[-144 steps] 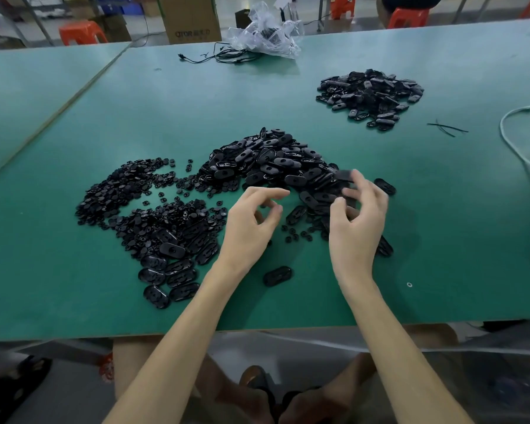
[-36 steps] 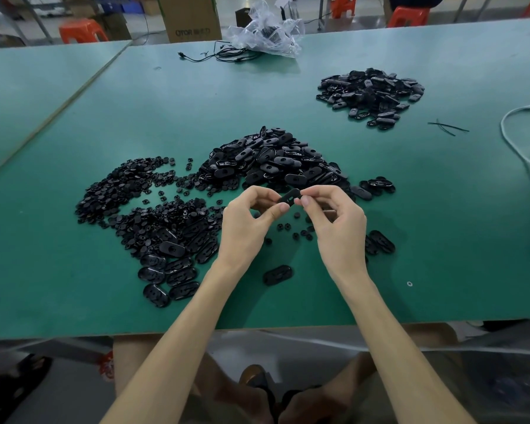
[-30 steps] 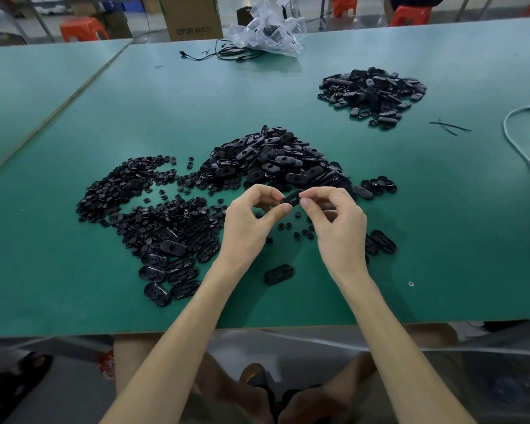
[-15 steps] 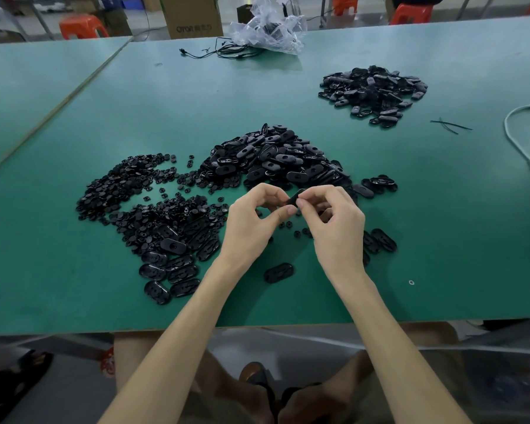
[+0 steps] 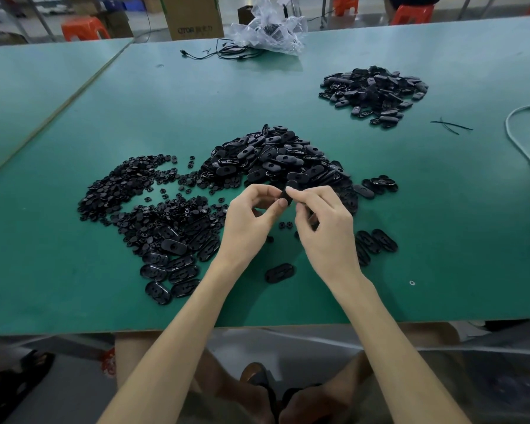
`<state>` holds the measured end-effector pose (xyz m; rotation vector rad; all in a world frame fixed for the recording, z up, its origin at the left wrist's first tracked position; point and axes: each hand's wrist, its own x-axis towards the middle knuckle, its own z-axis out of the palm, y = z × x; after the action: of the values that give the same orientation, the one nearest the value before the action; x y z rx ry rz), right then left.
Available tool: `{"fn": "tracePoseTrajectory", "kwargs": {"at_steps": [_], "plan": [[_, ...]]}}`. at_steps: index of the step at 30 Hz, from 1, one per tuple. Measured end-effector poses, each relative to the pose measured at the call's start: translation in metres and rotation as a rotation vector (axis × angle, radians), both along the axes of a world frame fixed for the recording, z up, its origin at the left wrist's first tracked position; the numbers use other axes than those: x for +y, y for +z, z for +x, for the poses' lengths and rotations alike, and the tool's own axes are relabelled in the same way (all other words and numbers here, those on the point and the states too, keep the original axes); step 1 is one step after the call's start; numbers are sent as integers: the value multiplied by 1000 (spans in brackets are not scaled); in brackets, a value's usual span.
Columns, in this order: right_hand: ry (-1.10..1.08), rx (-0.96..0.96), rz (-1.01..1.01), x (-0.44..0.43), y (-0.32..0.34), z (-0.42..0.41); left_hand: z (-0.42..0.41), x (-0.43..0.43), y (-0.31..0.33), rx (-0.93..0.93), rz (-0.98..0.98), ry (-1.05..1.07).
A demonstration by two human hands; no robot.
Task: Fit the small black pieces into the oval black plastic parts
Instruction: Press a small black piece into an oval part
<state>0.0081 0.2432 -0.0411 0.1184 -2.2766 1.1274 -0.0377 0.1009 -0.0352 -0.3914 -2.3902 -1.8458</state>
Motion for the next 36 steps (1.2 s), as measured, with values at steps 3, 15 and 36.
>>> {"fn": "tracePoseTrajectory", "kwargs": {"at_steps": [3,15,36], "plan": [[25,-11,5,0,1,1,0,-1,0,3,13,-7],[48,-35,9,-2,3,1,-1,-2,0,55,-31,-21],[-31,-79,-202,2,9,0,2,1,3,79,-70,-96]]}}
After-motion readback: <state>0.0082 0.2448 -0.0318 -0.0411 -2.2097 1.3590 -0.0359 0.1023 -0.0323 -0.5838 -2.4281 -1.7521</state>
